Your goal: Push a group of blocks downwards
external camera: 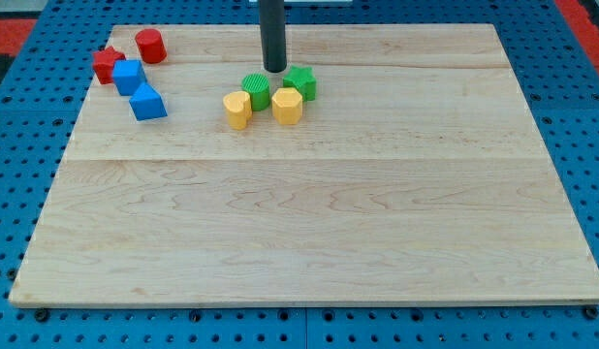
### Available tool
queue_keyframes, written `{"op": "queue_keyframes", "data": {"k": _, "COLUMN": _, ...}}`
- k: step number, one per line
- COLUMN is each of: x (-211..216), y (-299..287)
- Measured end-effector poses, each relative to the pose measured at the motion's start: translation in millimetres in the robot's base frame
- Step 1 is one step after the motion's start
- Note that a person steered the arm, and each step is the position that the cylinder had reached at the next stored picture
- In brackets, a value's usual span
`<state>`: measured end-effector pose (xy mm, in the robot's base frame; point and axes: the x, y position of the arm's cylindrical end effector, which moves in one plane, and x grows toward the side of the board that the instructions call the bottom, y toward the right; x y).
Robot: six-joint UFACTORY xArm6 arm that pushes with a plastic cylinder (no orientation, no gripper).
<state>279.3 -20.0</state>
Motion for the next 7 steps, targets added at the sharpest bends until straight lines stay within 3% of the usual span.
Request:
{"op": "queue_keyframes", "data": {"k": 1, "x": 52.2, "y": 46.2}}
{"op": "queue_keyframes", "data": {"k": 2, "x": 29.7, "y": 52.4}}
{"op": "queue_keyframes", "data": {"k": 3, "x": -27.3, "y": 3.7}}
{"op": "queue_keyframes", "data": {"k": 4, "x": -4.3, "y": -60.7}}
{"op": "queue_keyframes", "data": {"k": 6, "x": 78.0, "y": -26.5}}
{"op": "queue_keyframes", "data": {"k": 7, "x": 64.0, "y": -39.5}}
